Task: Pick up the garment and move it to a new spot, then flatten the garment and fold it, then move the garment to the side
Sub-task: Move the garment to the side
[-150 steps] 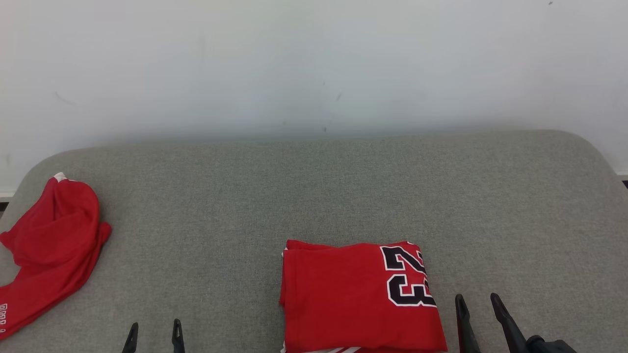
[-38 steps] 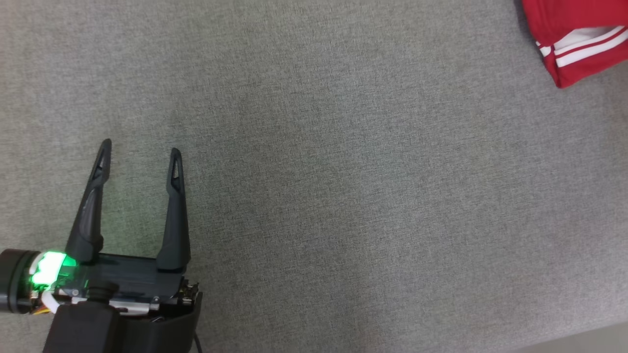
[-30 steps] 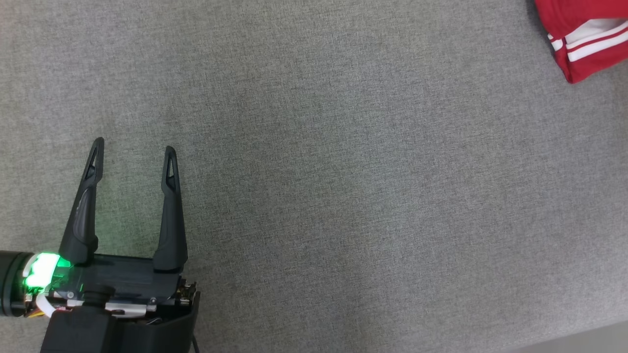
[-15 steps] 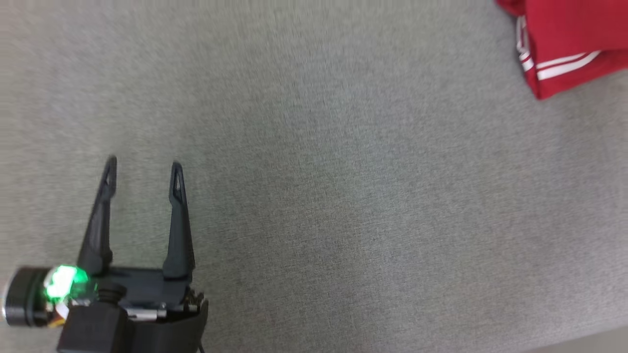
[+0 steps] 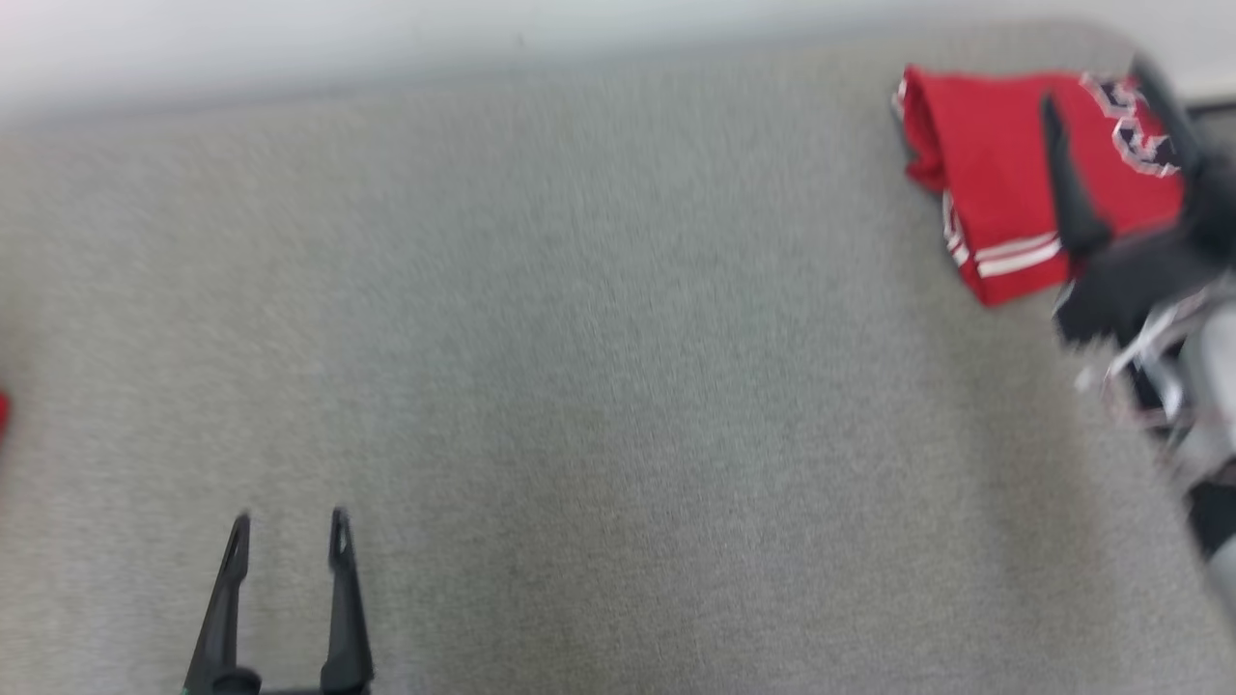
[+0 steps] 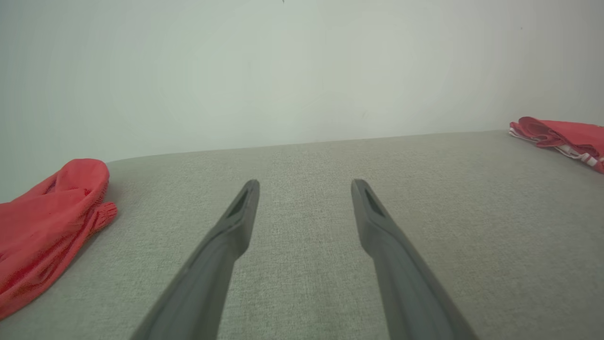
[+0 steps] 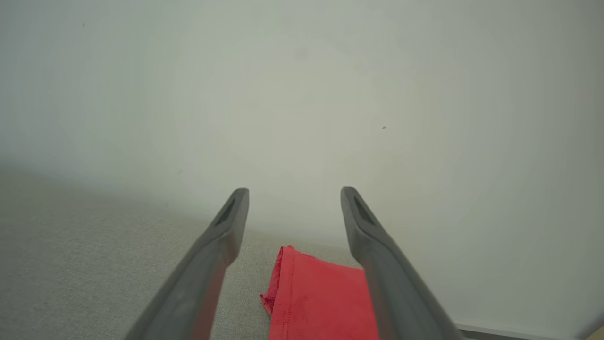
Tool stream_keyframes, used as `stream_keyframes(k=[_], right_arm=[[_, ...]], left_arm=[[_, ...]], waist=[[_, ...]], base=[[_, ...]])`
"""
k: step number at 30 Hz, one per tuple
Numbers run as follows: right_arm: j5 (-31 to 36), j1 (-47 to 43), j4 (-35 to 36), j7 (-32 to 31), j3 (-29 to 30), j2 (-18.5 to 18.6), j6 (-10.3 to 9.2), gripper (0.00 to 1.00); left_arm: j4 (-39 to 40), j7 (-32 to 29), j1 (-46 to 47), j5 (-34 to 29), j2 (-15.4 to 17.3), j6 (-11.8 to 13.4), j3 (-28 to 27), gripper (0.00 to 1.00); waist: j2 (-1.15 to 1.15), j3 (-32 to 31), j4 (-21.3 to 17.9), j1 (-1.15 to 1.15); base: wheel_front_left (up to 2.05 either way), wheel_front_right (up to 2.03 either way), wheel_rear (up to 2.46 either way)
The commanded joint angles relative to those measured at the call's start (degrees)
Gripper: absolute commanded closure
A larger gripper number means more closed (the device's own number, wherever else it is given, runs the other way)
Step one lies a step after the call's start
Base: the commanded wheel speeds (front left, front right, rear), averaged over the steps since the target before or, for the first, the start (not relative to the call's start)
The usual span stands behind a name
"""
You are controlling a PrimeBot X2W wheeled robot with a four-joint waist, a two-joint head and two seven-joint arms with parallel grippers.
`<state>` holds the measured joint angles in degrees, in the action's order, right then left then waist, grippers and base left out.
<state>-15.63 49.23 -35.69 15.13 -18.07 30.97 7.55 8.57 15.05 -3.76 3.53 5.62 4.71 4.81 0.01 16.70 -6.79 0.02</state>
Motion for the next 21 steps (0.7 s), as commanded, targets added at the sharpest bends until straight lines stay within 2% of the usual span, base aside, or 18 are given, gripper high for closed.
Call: stream_keyframes(k=[1,3,9,21], right_arm=[[-0.4,-3.9,1.4,0.0,1.8,-1.3,-0.15,0.00],[-0.1,-11.8,4.9,0.0,6.2,-4.5,-0.15,0.00],[1.0,-24.5,10.9,0.0,12.9,-10.1,-0.15,0.00],[0.2,-41.1,17.8,0.0,21.7,-20.5,-0.15,0.00]], left_arm=[[-0.8,0.2,-1.7,0.6,-0.4,-0.2,-0.6,0.00],[-1.8,0.2,-3.8,1.0,-1.1,-0.5,-1.4,0.00],[-4.2,0.2,-5.2,1.0,-1.9,-2.0,-2.0,0.00],[-7.7,0.2,-6.0,1.0,-2.5,-3.2,-3.9,0.00]], waist=[[-0.01,-7.9,2.0,-0.02],[-0.01,-10.3,2.5,-0.02],[-0.01,-12.9,4.2,-0.02],[-0.01,-16.0,5.5,-0.02]], base=[[0.00,0.00,0.00],[0.00,0.00,0.00],[0.00,0.00,0.00],[0.00,0.00,0.00]])
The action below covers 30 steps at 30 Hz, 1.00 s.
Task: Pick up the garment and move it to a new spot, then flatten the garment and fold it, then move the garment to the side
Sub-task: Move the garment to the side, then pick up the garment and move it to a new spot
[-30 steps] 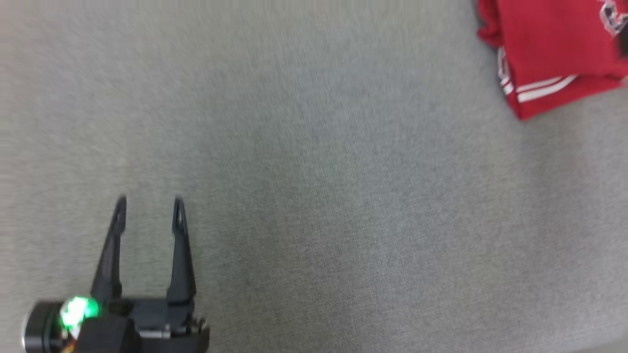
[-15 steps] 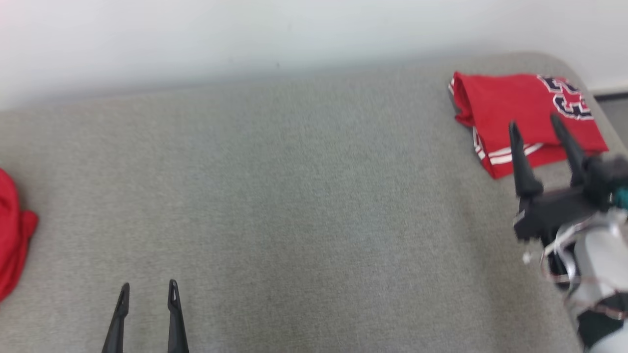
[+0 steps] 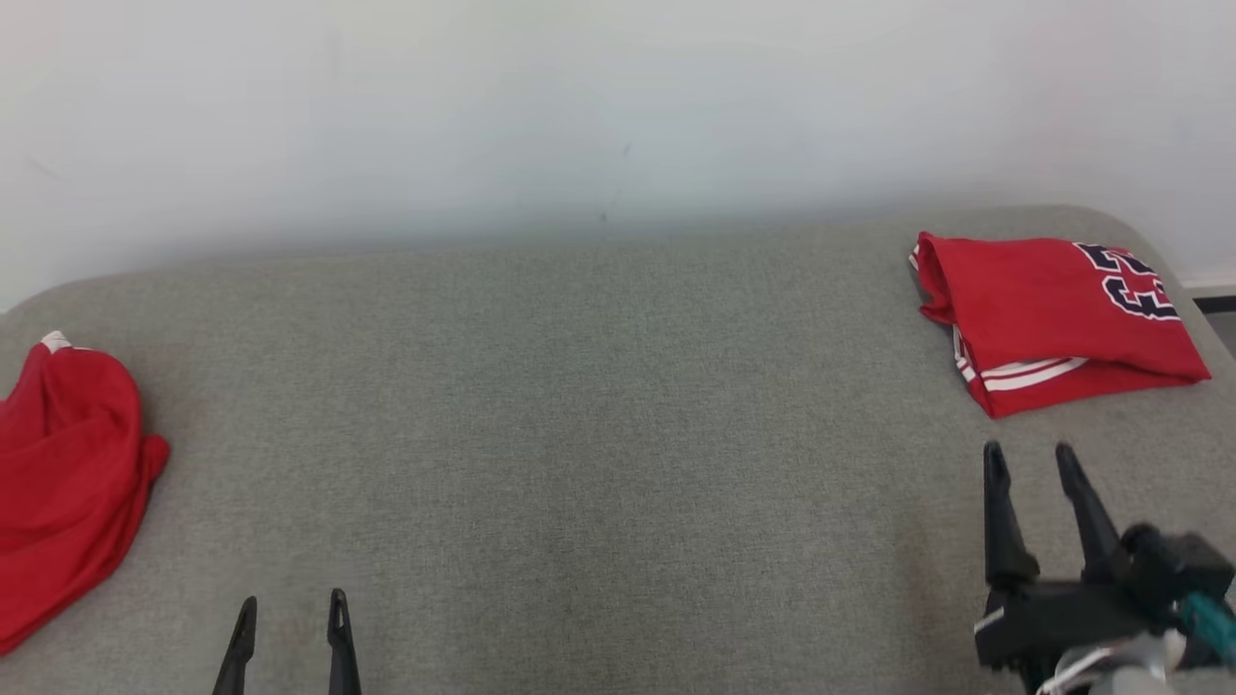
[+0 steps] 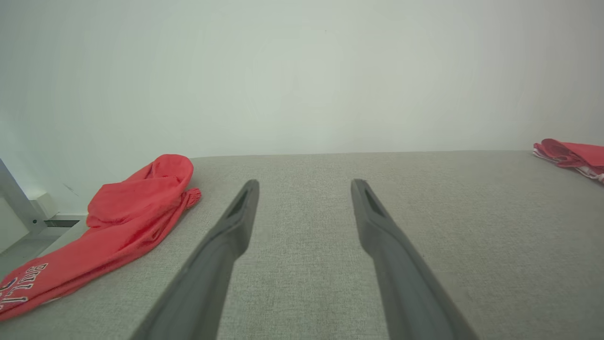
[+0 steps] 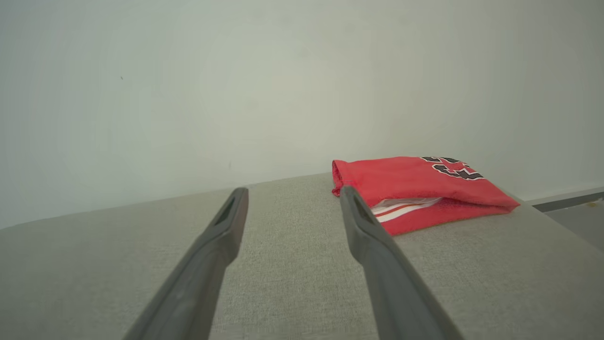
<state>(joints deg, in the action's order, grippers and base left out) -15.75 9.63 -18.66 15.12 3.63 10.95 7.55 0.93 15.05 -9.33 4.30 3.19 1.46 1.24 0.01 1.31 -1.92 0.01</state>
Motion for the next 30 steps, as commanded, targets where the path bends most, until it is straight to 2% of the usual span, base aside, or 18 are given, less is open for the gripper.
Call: stream_keyframes(k=[1,3,10,20,30], right_arm=[[1.0,-2.9,1.5,0.0,0.5,-1.3,-0.15,0.00],[1.7,-5.6,2.8,0.0,1.1,-3.1,-0.15,0.00],[3.6,-11.0,5.7,0.0,-0.1,-5.7,-0.15,0.00],[6.7,-12.7,6.2,0.0,-4.0,-7.2,-0.15,0.00],[7.5,-13.3,5.5,0.0,-4.7,-8.0,-0.15,0.00]], left_arm=[[-0.2,0.2,-0.4,0.5,-0.2,0.2,-0.6,0.00],[-0.7,0.2,-0.5,0.6,-0.2,0.1,-0.7,0.00],[-2.2,0.2,-0.6,0.6,-0.3,0.3,-1.1,0.00],[-4.8,0.2,0.1,0.5,-0.3,0.2,0.0,0.00],[-7.6,0.2,1.4,-0.1,-0.3,0.3,-0.2,0.00]], waist=[[-0.01,-0.8,0.8,-0.01],[-0.01,-0.9,0.9,-0.01],[-0.01,-1.4,1.3,-0.01],[-0.01,-1.9,2.2,-0.01],[-0.01,-2.1,3.0,-0.01]], base=[[0.00,0.00,0.00],[0.00,0.00,0.00],[0.00,0.00,0.00],[0.00,0.00,0.00],[0.00,0.00,0.00]])
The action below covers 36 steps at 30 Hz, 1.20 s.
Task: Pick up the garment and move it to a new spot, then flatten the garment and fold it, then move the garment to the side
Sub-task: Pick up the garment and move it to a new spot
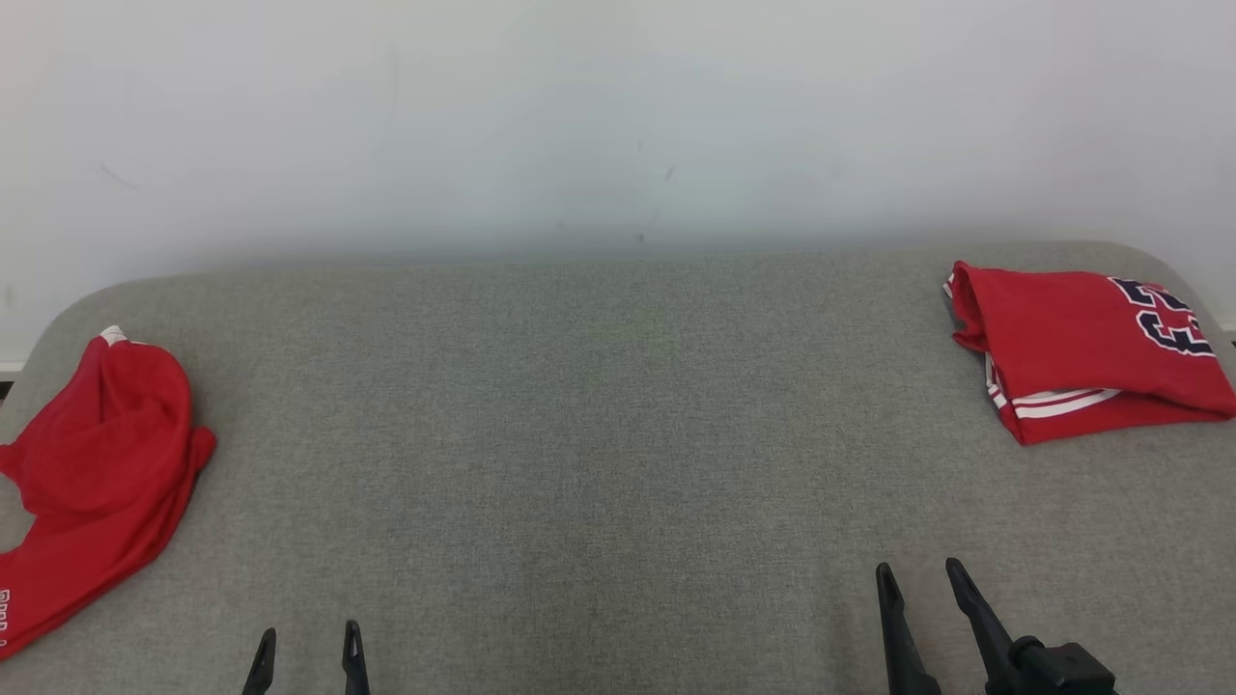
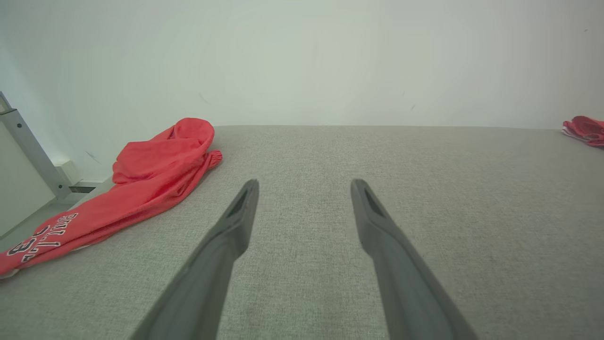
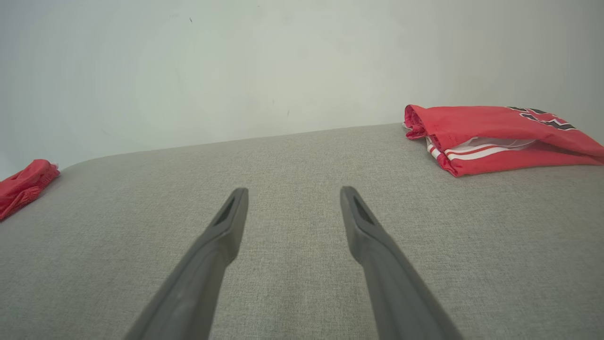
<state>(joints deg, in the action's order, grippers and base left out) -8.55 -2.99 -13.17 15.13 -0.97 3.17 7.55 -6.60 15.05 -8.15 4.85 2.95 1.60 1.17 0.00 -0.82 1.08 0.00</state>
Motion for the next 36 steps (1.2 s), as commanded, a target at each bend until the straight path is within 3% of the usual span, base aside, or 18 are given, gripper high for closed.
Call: stream_keyframes(k=[1,22,30,36], right_arm=[[0.2,-0.7,0.0,0.0,-0.2,-0.2,-0.15,0.00],[-0.9,-0.9,-0.3,0.0,-0.6,-0.4,-0.15,0.00],[-1.0,-1.4,-0.3,0.0,-0.5,-0.4,-0.15,0.00],[-1.3,-1.8,-0.2,0.0,-0.4,-0.4,-0.15,0.00]], left_arm=[[-0.4,0.2,0.4,-0.7,-0.1,0.1,-0.2,0.00],[-2.8,0.2,1.3,-0.4,-0.1,-0.6,-1.9,0.00],[-2.9,0.2,1.7,-1.0,-0.1,-0.1,-2.8,0.00],[-2.6,0.2,1.3,-1.7,-0.1,-0.5,-3.5,0.00]], waist=[[0.00,0.0,0.0,0.00],[0.00,-0.4,1.2,0.00],[0.00,-0.5,4.9,0.00],[0.00,-0.6,9.9,0.00]], base=[[0.00,0.00,0.00],[0.00,0.00,0.00],[0.00,0.00,0.00],[0.00,0.00,0.00]])
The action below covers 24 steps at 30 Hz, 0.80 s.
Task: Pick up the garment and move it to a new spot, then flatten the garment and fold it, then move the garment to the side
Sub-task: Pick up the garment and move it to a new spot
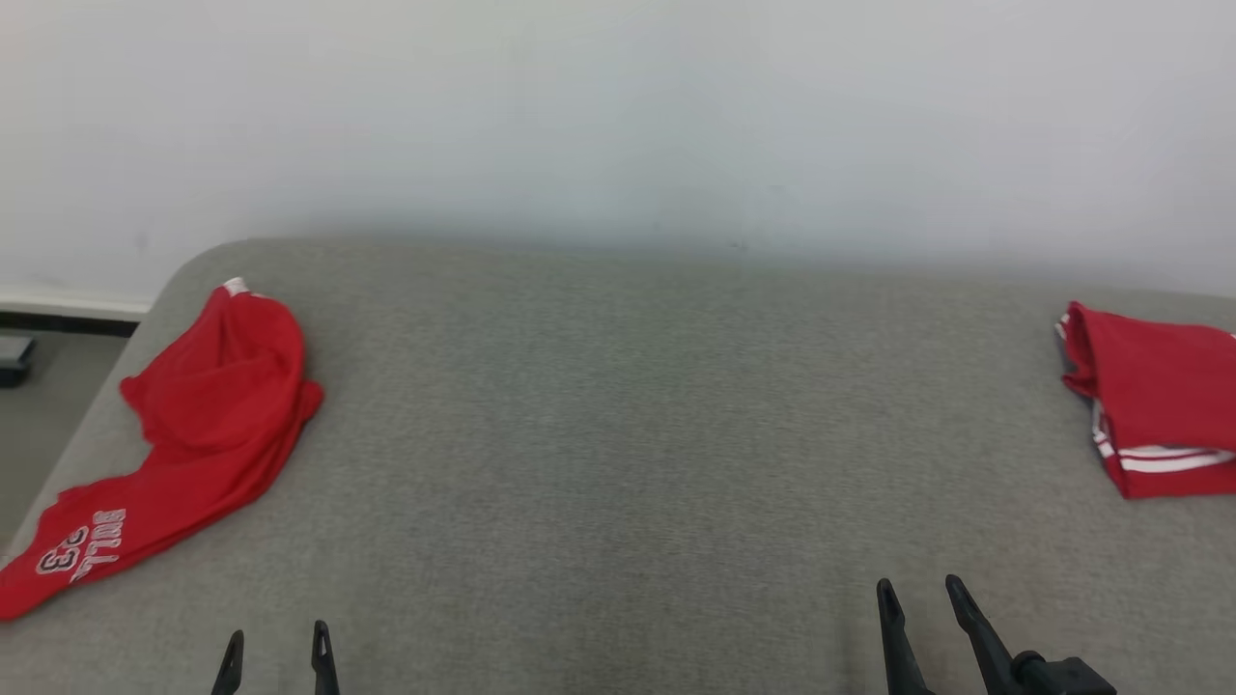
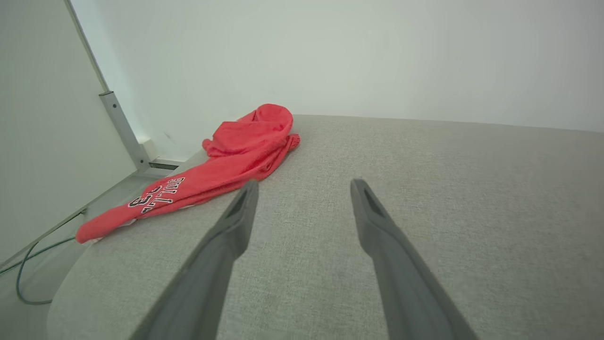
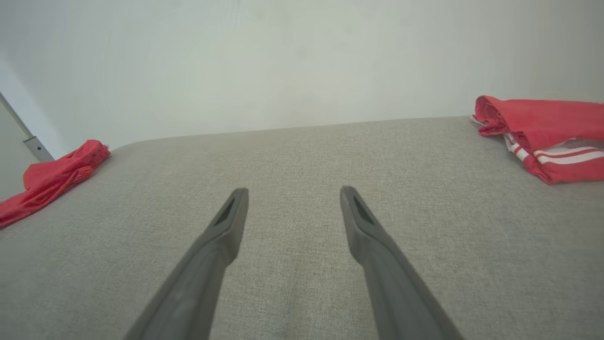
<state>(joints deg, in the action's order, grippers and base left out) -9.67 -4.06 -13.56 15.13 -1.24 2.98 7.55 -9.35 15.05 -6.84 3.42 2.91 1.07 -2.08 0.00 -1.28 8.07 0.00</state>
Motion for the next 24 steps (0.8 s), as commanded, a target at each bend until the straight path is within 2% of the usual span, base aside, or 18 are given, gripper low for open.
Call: stream_keyframes(k=[1,5,14,24], right_arm=[[-0.2,-0.9,0.3,0.0,0.0,-0.2,-0.15,0.00],[-0.6,-1.0,0.2,0.0,-0.2,-0.2,-0.15,0.00],[-0.8,-1.5,0.1,0.0,-0.3,-0.2,-0.15,0.00],[-1.1,-1.2,-0.3,0.0,-1.4,-0.2,-0.15,0.00]], left_arm=[[0.1,0.2,-0.1,-0.4,0.0,-0.2,-0.4,0.00],[0.3,0.2,-1.1,-0.6,0.0,-0.3,-1.3,0.00],[0.6,0.2,-2.2,-1.2,0.1,-0.7,-3.1,0.00],[0.9,0.2,-2.6,-1.7,0.2,-1.2,-4.1,0.00]], waist=[[0.00,-0.2,3.9,0.00],[0.00,-0.4,8.7,0.00],[0.00,-0.9,15.7,0.00],[0.00,-1.1,20.0,0.00]], base=[[0.00,0.00,0.00],[0.00,0.00,0.00],[0.00,0.00,0.00],[0.00,0.00,0.00]])
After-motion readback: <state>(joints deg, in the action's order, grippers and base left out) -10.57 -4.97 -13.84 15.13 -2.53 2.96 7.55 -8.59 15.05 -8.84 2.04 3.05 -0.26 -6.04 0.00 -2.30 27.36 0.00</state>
